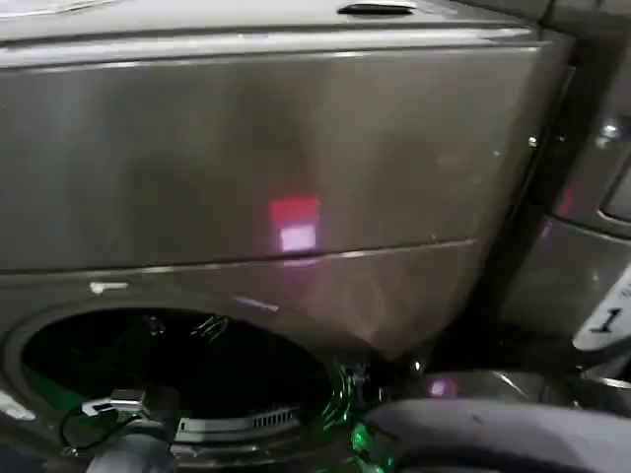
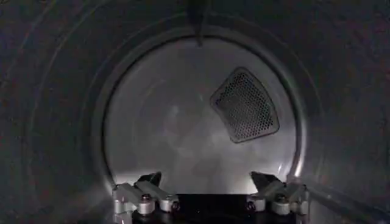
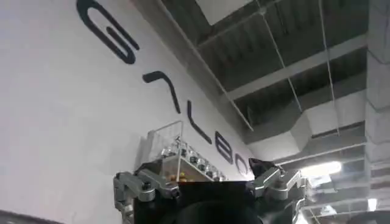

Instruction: Grasp the clothes from the dryer.

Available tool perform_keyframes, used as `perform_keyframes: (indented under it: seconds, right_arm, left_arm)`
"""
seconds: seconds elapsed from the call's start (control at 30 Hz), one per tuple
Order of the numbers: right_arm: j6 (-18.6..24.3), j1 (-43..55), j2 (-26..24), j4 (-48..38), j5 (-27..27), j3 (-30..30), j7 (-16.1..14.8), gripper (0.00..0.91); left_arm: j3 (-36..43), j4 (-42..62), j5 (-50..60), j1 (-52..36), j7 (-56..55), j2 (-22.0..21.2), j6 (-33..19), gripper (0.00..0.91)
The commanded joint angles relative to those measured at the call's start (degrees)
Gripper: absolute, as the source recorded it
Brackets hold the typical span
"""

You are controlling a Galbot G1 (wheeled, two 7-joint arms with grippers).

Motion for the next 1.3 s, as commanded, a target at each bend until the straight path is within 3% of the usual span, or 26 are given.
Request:
perform_keyframes:
  seconds: [0.03, 0.17, 0.57, 1.0, 1.23, 1.3]
  right_arm:
    - [-1.7, -0.57, -0.01, 0.7, -0.87, 1.81, -0.07, 0.907]
    - [-1.75, -1.44, -0.13, 0.99, -2.1, 3.49, -0.51, 0.907]
    - [-1.77, -4.44, -0.41, 0.2, -1.73, 8.27, 0.62, 0.907]
    - [-1.12, -4.84, -0.42, -0.94, 0.43, 9.67, 1.02, 0.907]
    - [-1.05, -4.27, -0.26, -1.33, 0.58, 9.37, 0.98, 0.907]
    - [-1.02, -4.35, -0.29, -1.63, 0.61, 9.4, 0.92, 0.907]
  left_arm:
    - [0.01, 1.77, -0.15, -1.79, 0.07, -0.03, -0.35, 0.907]
    - [0.13, 7.71, -0.56, -8.56, 0.03, -0.32, -0.74, 0.907]
    - [4.46, 39.04, 0.9, -35.93, 1.16, 0.01, -5.71, 0.907]
    - [6.81, 72.27, 5.55, -56.31, 1.66, -2.17, -11.24, 0.907]
    - [8.93, 88.08, 3.46, -68.33, 7.48, -2.06, -12.61, 0.907]
    - [10.68, 89.81, 1.4, -69.85, 10.37, -1.46, -10.77, 0.907]
